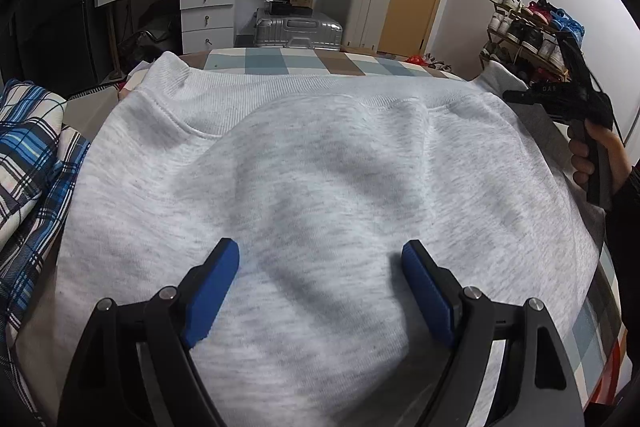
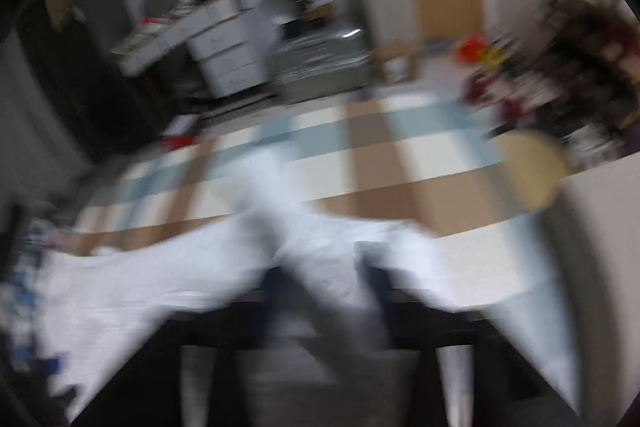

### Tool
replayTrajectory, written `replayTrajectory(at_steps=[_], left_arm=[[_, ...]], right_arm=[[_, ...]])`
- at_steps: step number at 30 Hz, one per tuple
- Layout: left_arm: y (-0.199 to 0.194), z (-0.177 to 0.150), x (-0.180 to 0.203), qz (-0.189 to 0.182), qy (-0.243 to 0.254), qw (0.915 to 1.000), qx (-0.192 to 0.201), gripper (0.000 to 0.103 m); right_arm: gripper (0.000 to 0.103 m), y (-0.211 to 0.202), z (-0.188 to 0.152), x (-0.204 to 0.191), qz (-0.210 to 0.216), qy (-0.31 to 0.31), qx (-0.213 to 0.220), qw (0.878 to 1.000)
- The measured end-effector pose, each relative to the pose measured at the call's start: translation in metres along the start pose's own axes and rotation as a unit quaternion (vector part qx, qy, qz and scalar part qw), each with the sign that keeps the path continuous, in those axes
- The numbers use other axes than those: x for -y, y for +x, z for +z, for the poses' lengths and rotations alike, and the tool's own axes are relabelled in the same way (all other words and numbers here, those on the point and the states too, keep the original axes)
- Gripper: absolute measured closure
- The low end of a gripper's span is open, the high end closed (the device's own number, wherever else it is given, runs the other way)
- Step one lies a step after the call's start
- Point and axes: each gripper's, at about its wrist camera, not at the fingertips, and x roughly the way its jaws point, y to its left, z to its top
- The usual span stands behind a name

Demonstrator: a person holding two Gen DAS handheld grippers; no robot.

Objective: Fold large clothes

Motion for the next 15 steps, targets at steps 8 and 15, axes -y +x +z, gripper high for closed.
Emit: replayTrajectory(at_steps=[8,15], left_arm=[[0.002,0.001,-0.002,-0.008,-0.008,0.9999,-0.002,0.023],[0.001,0.001,-0.005,-0.008,-0.008,0.9999,-0.003,0.023]], right_arm=[[0.097,-0.004,-0.002,0.086,0.105,0.228,-0.029,0.967],[0.065,0.012,-0.012,0.053,0.023,0.137,-0.068,0.988]])
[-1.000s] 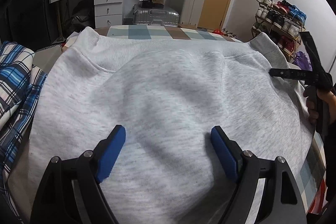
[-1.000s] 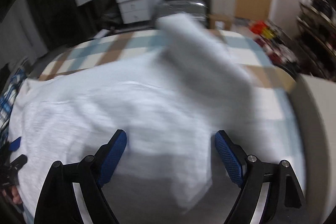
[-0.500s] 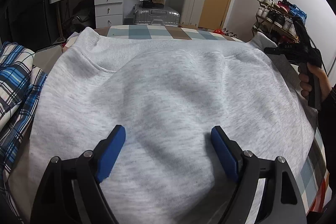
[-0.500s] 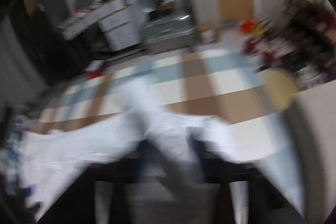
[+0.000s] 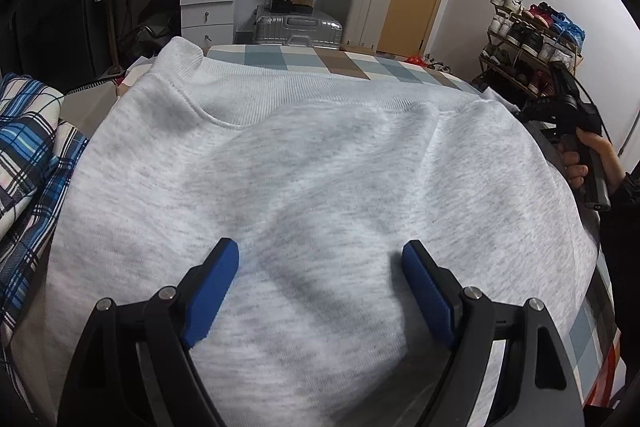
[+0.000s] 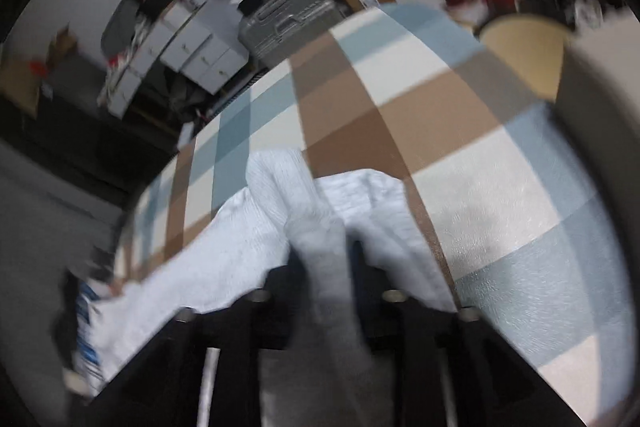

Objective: Fold large clothes

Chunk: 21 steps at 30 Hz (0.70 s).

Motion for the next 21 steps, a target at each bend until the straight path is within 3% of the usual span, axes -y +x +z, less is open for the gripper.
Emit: replayTrajectory(at_steps=[2,4,8,12,15,21], left_arm=[[0.0,0.0,0.0,0.0,0.0,1.0,0.0,0.023],[0.0,0.0,0.0,0.0,0.0,1.0,0.0,0.023],[0.0,0.0,0.0,0.0,0.001,1.0,0.0,0.023],[0.001,0.0,0.0,0.002,0.002,1.0,0.0,0.023],[0.001,0.0,0.001,0.003,0.003,1.0,-0.001,0.023],[0.002,0.001,0.001,0.004,0.004,1.0,0.0,0.023]], right_arm=[[0.048,-0.014,-0.007,-0.012,-0.031,-0.02,0.011,0.999],[0.042,-0.036,-0.02,-0.022,-0.054,-0.046,0.033,0.997],[0.026,-0.076,-0.063,-0.039,-0.06,-0.11,0.079,0.989],[0.022,-0.097,-0.112,-0.062,-0.039,-0.178,0.077,0.98],[0.021,-0.089,-0.148,-0.079,-0.022,-0.22,0.04,0.974],[0.017,-0.061,-0.189,-0.089,-0.043,-0.243,0.018,0.969]])
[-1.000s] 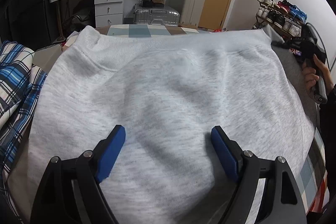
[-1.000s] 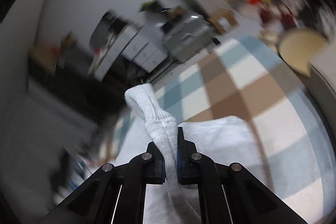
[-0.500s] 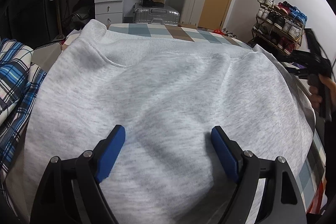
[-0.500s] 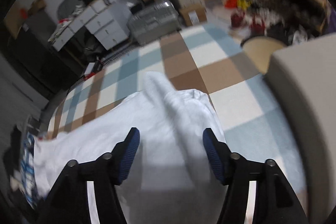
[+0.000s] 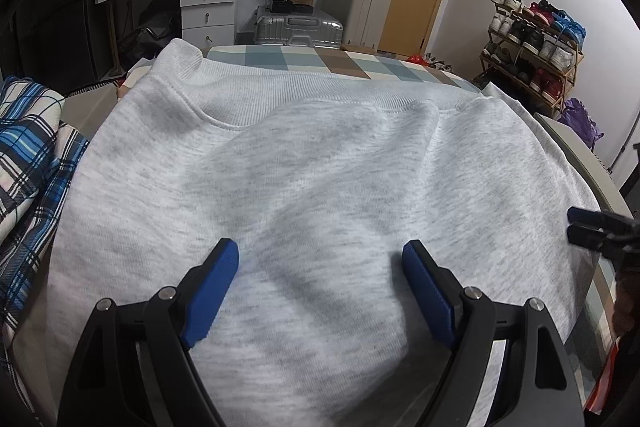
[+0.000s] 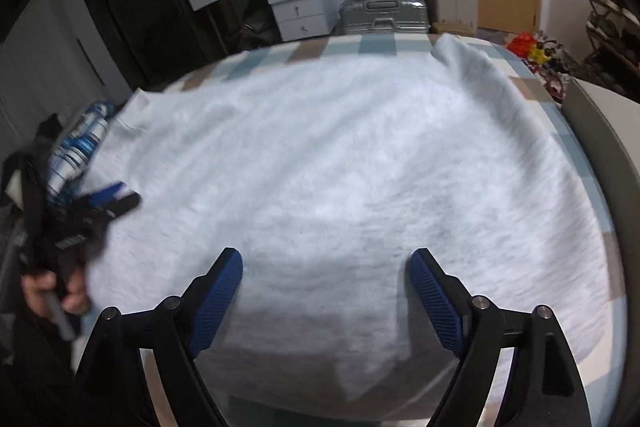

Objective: Fold large clothes

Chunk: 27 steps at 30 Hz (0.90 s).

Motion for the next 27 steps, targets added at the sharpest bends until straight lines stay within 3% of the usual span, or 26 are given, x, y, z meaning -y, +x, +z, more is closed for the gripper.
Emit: replayTrajectory(at_steps=[5,10,16,20,25,27], left_arm=[[0.0,0.0,0.0,0.0,0.0,1.0,0.0,0.023],[0.0,0.0,0.0,0.002,0.001,1.0,0.0,0.022],[0.0,0.0,0.0,0.001,0.0,1.0,0.002,0.023],[-0.008,0.002,0.003,0.028,-0.006,0.9996,0.001,0.022],[-0.043,0.029,-0.011,0.047,-0.05,0.9963,0.052,0.022],[-0.044,0.046,-0.025,0.083,-0.062,0.993,0.056,0.022]], right_arm=[[0.014,0.013,-0.013,-0.012,-0.049,-0.049,0.015,0.997],[0.013,0.008,-0.021,-0.003,-0.014,-0.034,0.029,0.999],[0.009,0.01,-0.022,-0.008,-0.014,-0.037,0.031,0.999],[0.004,0.009,-0.026,-0.006,0.003,-0.034,0.031,0.999],[0.0,0.011,-0.027,-0.01,0.006,-0.043,0.025,0.999],[0.0,0.011,-0.027,-0.01,0.008,-0.042,0.026,0.999]])
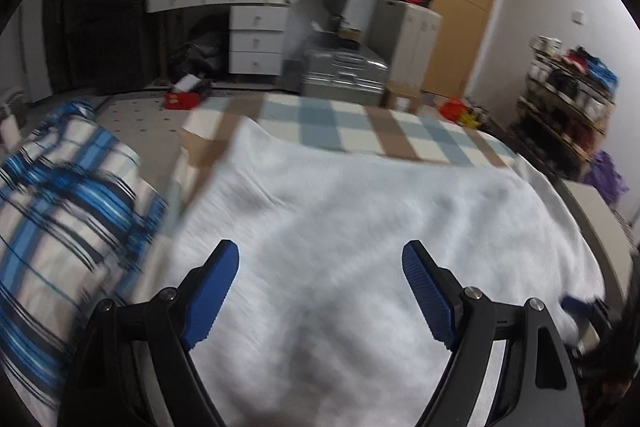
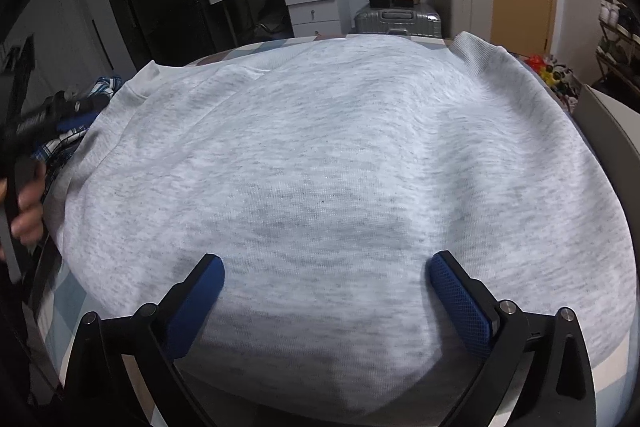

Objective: Fold large clothes

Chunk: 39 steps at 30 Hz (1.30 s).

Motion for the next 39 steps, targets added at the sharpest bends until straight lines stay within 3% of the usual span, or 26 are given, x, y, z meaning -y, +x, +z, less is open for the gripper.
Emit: replayTrajectory(at_steps=[2,4,7,10,12,14,15,19,22,24,29,31,32,34,35,39], left_arm=[[0.017,0.018,-0.011,0.079,-0.003,0.9969,-0.006,0.022],[0.035,0.029,-0.021,0.12,-0.019,0.9923,-0.025,0.022],[0.069,0.043,-0.028,0.115,-0.001,0.9912,-0.065,0.022],[0.096,0.049,-0.033,0.136,0.024,0.9863,-0.089,0.022],[0.104,0.051,-0.035,0.121,0.017,0.9881,-0.094,0.026],[0.105,0.051,-0.041,0.094,-0.01,0.9918,-0.086,0.073],[0.103,0.052,-0.04,0.087,-0.016,0.9922,-0.088,0.09],[0.066,0.06,-0.02,0.08,0.018,0.9965,-0.018,0.096],[0.042,0.075,-0.022,0.064,0.012,0.9975,0.025,0.096],[0.048,0.084,-0.03,0.068,0.002,0.9975,0.02,0.096],[0.12,0.068,-0.059,0.109,-0.018,0.9889,-0.1,0.09],[0.134,0.057,-0.062,0.11,-0.015,0.9859,-0.125,0.085],[0.134,0.055,-0.061,0.113,-0.01,0.9861,-0.121,0.084],[0.129,0.057,-0.056,0.129,0.002,0.9855,-0.11,0.065],[0.124,0.061,-0.054,0.141,0.005,0.9845,-0.105,0.062],[0.094,0.062,-0.045,0.127,0.007,0.989,-0.075,0.061]], right_arm=[[0.0,-0.001,0.0,0.001,0.003,0.002,0.001,1.0],[0.0,-0.002,-0.001,0.002,0.005,0.004,0.001,1.0],[0.0,-0.002,-0.001,0.002,0.006,0.004,0.002,1.0],[0.0,-0.002,-0.001,0.002,0.006,0.004,0.002,1.0],[0.0,-0.003,-0.001,0.002,0.006,0.005,0.002,1.0],[0.0,-0.002,-0.001,0.002,0.006,0.005,0.002,1.0],[0.0,-0.003,-0.001,0.002,0.006,0.005,0.002,1.0],[0.0,-0.003,-0.001,0.001,0.006,0.005,0.003,1.0],[0.0,-0.003,-0.001,0.001,0.006,0.005,0.003,1.0],[0.0,-0.003,-0.001,0.001,0.006,0.005,0.003,1.0],[0.0,-0.003,-0.001,0.001,0.006,0.005,0.003,1.0],[0.0,-0.003,-0.001,0.001,0.006,0.005,0.003,1.0],[0.0,-0.003,-0.002,0.001,0.006,0.005,0.003,1.0],[0.0,-0.003,-0.002,0.0,0.006,0.004,0.003,1.0],[0.0,-0.004,-0.002,0.0,0.005,0.004,0.003,1.0],[0.0,-0.004,-0.002,0.0,0.005,0.005,0.003,1.0]])
